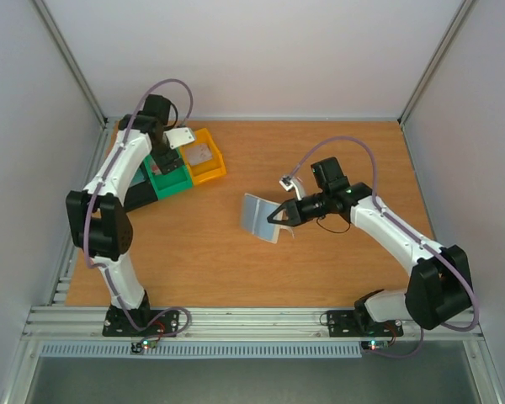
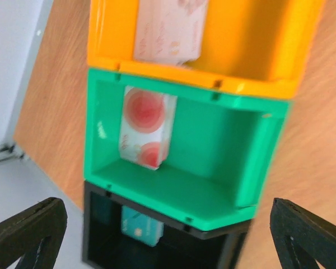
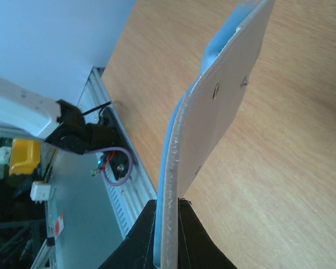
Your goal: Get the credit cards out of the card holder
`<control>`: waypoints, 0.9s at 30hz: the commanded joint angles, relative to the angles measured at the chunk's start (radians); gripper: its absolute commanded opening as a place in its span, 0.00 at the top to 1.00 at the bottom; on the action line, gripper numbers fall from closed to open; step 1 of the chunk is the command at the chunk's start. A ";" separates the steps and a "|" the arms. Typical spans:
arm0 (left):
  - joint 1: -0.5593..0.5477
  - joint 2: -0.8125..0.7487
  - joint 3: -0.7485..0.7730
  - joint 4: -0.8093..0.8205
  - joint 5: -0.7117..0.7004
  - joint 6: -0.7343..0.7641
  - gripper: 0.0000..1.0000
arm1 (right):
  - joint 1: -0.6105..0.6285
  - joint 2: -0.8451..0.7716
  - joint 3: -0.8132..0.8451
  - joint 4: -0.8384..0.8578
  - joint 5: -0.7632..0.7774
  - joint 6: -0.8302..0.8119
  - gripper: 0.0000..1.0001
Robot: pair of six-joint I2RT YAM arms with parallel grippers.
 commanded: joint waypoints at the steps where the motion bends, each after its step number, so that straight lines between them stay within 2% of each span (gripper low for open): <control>1: 0.006 -0.088 0.154 -0.275 0.391 -0.111 0.01 | 0.028 -0.077 0.040 -0.028 -0.111 -0.086 0.99; 3: 0.006 -0.115 0.206 -0.418 0.703 -0.108 0.01 | 0.050 -0.108 0.058 -0.056 -0.193 -0.163 0.98; 5: 0.004 -0.127 0.244 -0.571 0.976 -0.023 0.01 | 0.068 -0.130 0.092 -0.112 -0.280 -0.245 0.97; 6: 0.003 -0.129 0.260 -0.643 1.097 0.038 0.01 | 0.072 -0.137 0.112 -0.148 -0.320 -0.286 0.97; 7: 0.002 -0.129 0.271 -0.698 1.158 0.106 0.01 | 0.075 -0.141 0.133 -0.186 -0.368 -0.329 0.97; 10: 0.000 -0.137 0.283 -0.762 1.231 0.190 0.01 | 0.077 -0.164 0.193 -0.256 -0.463 -0.415 0.98; 13: 0.000 -0.141 0.275 -0.720 1.250 0.149 0.03 | 0.076 -0.191 0.240 -0.290 -0.543 -0.469 0.98; 15: -0.001 -0.134 0.276 -0.706 1.287 0.094 0.06 | 0.077 -0.206 0.266 -0.284 -0.535 -0.464 0.98; 17: -0.001 -0.129 0.285 -0.747 1.357 0.080 0.08 | 0.077 -0.218 0.275 -0.239 -0.425 -0.388 0.98; 19: -0.001 -0.133 0.289 -0.834 1.453 0.170 0.05 | 0.077 -0.223 0.275 -0.220 -0.279 -0.336 0.98; 20: -0.001 -0.144 0.277 -0.844 1.497 0.218 0.02 | 0.077 -0.220 0.273 -0.217 -0.239 -0.324 0.98; 23: -0.005 -0.176 0.247 -0.846 1.589 0.251 0.01 | 0.077 -0.218 0.262 -0.182 -0.159 -0.282 0.98; 27: -0.028 -0.190 0.191 -0.846 1.602 0.243 0.01 | 0.077 -0.221 0.274 -0.155 -0.026 -0.251 0.99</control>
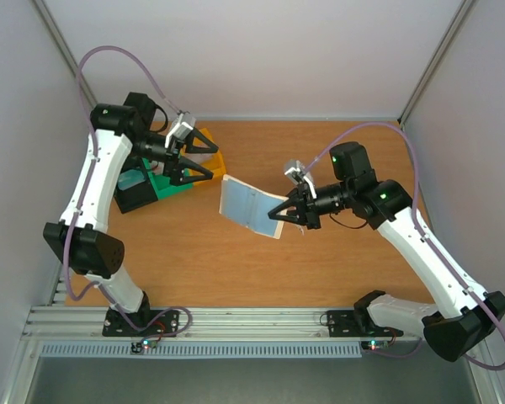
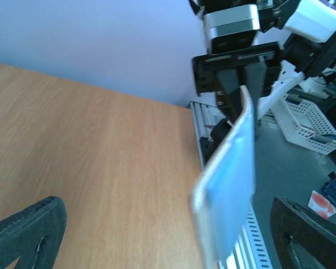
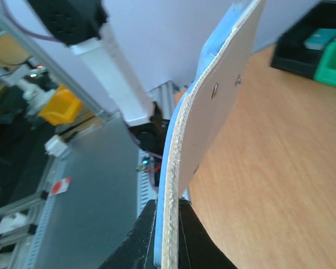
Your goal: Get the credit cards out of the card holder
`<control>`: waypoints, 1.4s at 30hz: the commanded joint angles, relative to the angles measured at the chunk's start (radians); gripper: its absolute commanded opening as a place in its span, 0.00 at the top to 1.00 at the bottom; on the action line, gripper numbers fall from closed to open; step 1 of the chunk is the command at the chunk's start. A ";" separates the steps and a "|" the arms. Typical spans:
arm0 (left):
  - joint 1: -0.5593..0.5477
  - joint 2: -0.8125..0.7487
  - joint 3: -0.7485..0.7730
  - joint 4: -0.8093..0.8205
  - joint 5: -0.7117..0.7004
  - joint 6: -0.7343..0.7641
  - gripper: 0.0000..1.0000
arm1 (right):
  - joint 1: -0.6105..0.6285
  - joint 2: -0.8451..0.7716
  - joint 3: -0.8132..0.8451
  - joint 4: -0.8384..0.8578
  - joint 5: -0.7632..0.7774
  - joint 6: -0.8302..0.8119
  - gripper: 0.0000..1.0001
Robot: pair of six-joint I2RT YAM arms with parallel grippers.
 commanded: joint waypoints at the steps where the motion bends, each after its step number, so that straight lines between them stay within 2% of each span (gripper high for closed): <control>1: -0.024 -0.039 -0.063 -0.174 0.116 0.050 0.01 | 0.003 -0.003 0.028 0.049 0.203 0.064 0.99; 5: -0.030 -0.074 -0.127 -0.174 0.129 0.029 0.01 | 0.002 0.036 0.095 0.005 0.297 0.086 0.99; 12: -0.040 -0.121 -0.217 -0.158 0.000 -0.137 0.01 | 0.003 0.048 0.136 -0.031 0.167 0.042 0.99; 16: -0.068 -0.143 -0.282 -0.032 -0.014 -0.251 0.00 | 0.004 0.036 0.137 -0.040 0.092 0.009 0.99; 20: -0.127 -0.170 -0.295 0.172 -0.004 -0.401 0.01 | 0.003 0.026 0.149 -0.051 0.075 -0.012 0.99; 25: -0.209 -0.254 -0.419 0.474 -0.026 -0.638 0.00 | 0.004 0.030 0.162 -0.056 0.037 -0.035 0.99; 28: -0.237 -0.276 -0.459 0.498 -0.013 -0.603 0.00 | 0.003 0.017 0.155 -0.052 0.006 -0.055 0.99; 30: -0.241 -0.289 -0.491 0.571 -0.004 -0.600 0.01 | 0.003 0.017 0.153 -0.050 -0.008 -0.058 0.99; 31: -0.241 -0.297 -0.512 0.639 0.010 -0.658 0.05 | 0.002 0.020 0.154 -0.053 -0.010 -0.059 0.99; 33: -0.245 -0.331 -0.588 0.823 0.045 -0.794 0.34 | 0.003 0.024 0.149 -0.051 0.000 -0.055 0.99; 35: -0.250 -0.379 -0.699 1.102 0.072 -1.018 0.57 | 0.004 0.026 0.133 -0.030 0.022 -0.033 0.99; 37: -0.258 -0.420 -0.827 1.458 0.069 -1.252 0.74 | 0.003 0.030 0.125 -0.010 0.043 -0.007 0.99; 38: -0.261 -0.429 -0.895 1.701 0.069 -1.450 0.85 | 0.003 0.035 0.125 -0.002 0.052 0.010 0.99; 39: -0.266 -0.435 -0.937 1.880 0.066 -1.570 0.96 | 0.004 0.039 0.126 0.003 0.063 0.020 0.98; 40: -0.279 -0.443 -0.951 1.937 0.054 -1.665 1.00 | 0.003 0.047 0.130 0.004 0.083 0.041 0.94; 42: -0.293 -0.479 -0.988 2.021 0.028 -1.683 1.00 | 0.003 0.047 0.136 -0.007 0.130 0.067 0.77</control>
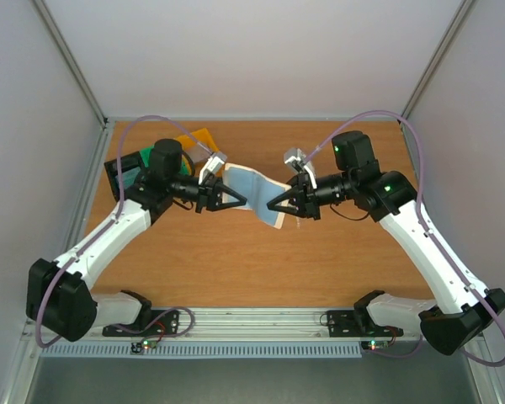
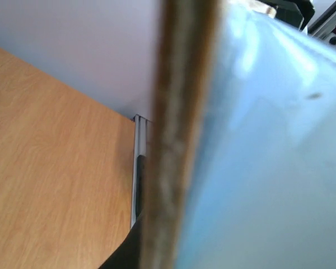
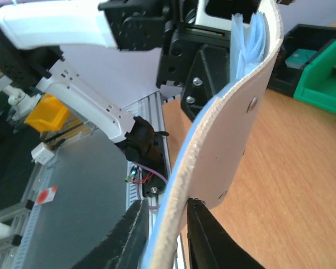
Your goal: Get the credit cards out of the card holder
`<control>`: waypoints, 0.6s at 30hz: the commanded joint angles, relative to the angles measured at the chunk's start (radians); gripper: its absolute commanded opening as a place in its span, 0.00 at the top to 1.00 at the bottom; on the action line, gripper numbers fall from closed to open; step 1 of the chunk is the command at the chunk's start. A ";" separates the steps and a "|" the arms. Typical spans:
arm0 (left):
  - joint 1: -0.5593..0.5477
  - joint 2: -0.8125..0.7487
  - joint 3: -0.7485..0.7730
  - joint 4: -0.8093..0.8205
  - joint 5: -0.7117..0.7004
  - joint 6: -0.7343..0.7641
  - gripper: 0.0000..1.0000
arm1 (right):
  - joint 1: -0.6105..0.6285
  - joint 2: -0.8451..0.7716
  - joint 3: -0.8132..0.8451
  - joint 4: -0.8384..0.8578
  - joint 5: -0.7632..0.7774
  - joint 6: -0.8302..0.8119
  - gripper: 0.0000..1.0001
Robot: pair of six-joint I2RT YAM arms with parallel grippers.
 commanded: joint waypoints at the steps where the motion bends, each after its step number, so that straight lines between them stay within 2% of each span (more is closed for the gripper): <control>1: -0.028 -0.078 -0.084 0.605 -0.027 -0.390 1.00 | 0.004 -0.006 0.003 0.029 0.070 0.067 0.69; 3: -0.024 -0.118 -0.118 0.646 -0.061 -0.391 1.00 | 0.000 -0.053 -0.039 0.049 0.054 0.066 0.54; 5: -0.022 -0.155 -0.143 0.672 -0.069 -0.387 1.00 | -0.010 -0.107 -0.094 0.110 0.053 0.088 0.48; 9: -0.018 -0.181 -0.169 0.707 -0.061 -0.348 1.00 | -0.041 -0.132 -0.120 0.135 0.052 0.108 0.52; 18: -0.007 -0.199 -0.203 0.708 -0.044 -0.273 1.00 | -0.070 -0.136 -0.050 0.092 0.019 0.086 0.46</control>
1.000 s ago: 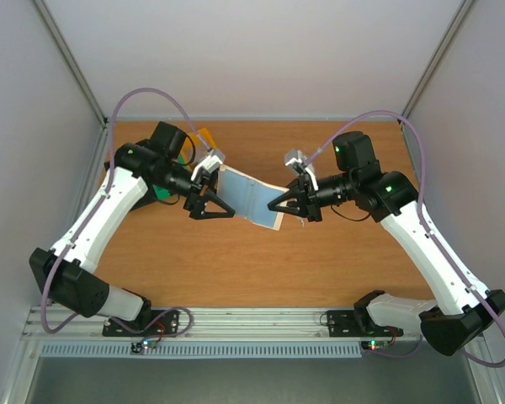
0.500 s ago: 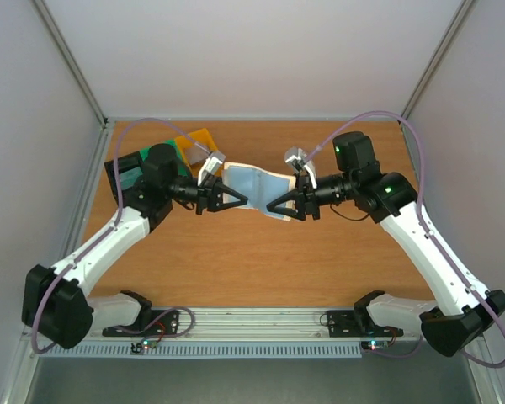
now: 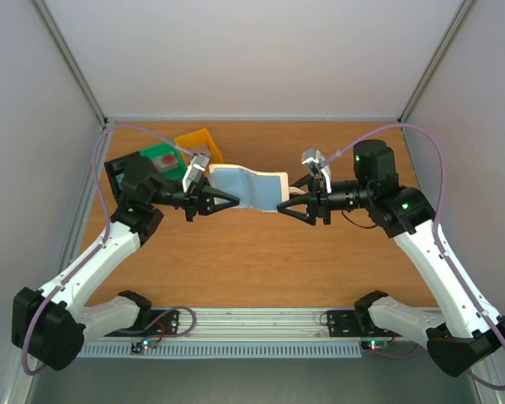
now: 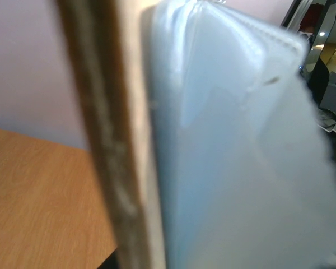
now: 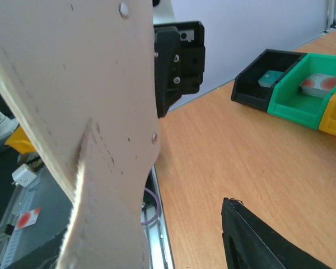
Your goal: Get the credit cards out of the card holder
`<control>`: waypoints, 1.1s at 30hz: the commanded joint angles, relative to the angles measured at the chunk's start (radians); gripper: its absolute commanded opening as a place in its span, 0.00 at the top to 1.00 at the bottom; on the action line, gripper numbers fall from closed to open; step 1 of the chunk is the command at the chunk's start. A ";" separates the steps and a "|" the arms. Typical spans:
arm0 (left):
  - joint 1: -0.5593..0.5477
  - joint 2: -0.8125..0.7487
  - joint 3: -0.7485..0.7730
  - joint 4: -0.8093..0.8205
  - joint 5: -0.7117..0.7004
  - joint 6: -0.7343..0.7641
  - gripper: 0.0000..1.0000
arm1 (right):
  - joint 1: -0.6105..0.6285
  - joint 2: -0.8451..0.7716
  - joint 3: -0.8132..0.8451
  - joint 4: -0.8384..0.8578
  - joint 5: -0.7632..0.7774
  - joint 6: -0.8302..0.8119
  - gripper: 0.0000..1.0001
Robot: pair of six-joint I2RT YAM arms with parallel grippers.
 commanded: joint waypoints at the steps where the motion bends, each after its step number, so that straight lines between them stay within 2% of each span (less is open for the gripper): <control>1: 0.009 -0.014 -0.015 0.083 0.011 0.051 1.00 | -0.006 0.003 0.069 -0.032 -0.025 -0.025 0.45; 5: 0.012 -0.019 -0.030 0.095 0.011 0.069 1.00 | -0.006 -0.032 0.087 -0.051 0.051 -0.036 0.45; 10: 0.013 -0.027 -0.049 0.095 0.002 0.091 1.00 | -0.006 -0.021 0.096 -0.020 0.148 0.023 0.60; 14: 0.013 -0.027 -0.048 0.090 0.005 0.102 1.00 | -0.003 0.002 0.077 0.043 0.134 0.072 0.61; 19: 0.006 -0.025 -0.051 0.067 -0.022 0.110 1.00 | 0.050 0.025 0.055 0.115 0.130 0.104 0.50; 23: -0.007 -0.017 -0.054 0.041 -0.056 0.119 1.00 | 0.163 0.059 0.074 0.137 0.174 0.091 0.40; 26: -0.010 -0.018 -0.051 0.029 -0.068 0.125 1.00 | 0.234 0.080 0.098 0.103 0.261 0.061 0.38; 30: -0.011 -0.023 -0.049 0.007 -0.079 0.134 1.00 | 0.245 0.083 0.092 0.096 0.308 0.066 0.36; 33: -0.012 -0.044 -0.035 -0.131 -0.164 0.190 1.00 | 0.245 0.080 0.089 0.093 0.322 0.071 0.31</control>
